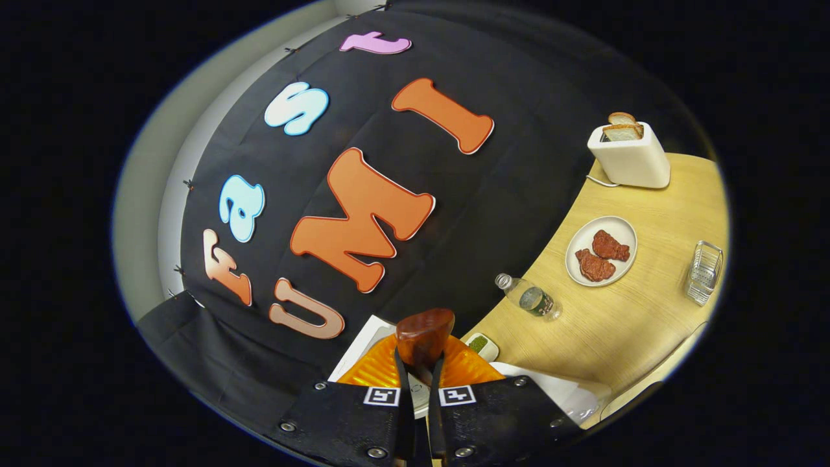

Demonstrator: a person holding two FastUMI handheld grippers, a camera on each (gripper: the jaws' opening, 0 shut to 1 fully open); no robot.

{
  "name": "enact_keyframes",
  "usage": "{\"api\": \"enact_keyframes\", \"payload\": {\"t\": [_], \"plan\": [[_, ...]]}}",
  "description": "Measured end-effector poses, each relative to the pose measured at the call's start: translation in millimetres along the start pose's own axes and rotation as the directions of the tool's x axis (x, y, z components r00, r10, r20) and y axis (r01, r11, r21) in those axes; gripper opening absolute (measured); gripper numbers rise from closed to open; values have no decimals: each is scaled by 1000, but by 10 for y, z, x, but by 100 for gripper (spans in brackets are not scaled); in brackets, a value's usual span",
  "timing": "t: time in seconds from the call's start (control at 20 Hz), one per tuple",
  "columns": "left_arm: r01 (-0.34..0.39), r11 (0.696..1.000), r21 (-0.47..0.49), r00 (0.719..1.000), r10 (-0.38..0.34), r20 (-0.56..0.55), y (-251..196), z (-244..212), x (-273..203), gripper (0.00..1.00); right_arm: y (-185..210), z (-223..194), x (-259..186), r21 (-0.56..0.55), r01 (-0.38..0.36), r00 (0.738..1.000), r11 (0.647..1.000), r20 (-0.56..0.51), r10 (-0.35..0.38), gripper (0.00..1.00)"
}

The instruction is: Close the left gripper, press the button to open the rice cooker; take a wooden spoon from the chopstick holder with the right hand, scoop a spoonful of rice and pour it into the rice cooker, then put the wooden spoon back into the chopstick holder.

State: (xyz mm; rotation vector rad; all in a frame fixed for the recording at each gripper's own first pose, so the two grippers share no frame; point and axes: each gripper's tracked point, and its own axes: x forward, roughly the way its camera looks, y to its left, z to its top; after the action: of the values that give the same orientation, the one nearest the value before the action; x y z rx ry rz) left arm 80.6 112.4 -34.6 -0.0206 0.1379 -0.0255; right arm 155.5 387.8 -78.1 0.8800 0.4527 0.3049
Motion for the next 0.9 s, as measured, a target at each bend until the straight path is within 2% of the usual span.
{"api": "enact_keyframes", "payload": {"t": [0.55, 0.9], "plan": [[-3, 1000, 6, 1000, 3, -3, 18, -14, 9, 100, 258, -43, 2, -219, -39, 999, 975, 23, 45, 8], [-10, 1000, -3, 1000, 10, -4, 67, -9, 19, 100, 356, -98, 11, -273, -62, 998, 960, 10, 67, 7]]}}
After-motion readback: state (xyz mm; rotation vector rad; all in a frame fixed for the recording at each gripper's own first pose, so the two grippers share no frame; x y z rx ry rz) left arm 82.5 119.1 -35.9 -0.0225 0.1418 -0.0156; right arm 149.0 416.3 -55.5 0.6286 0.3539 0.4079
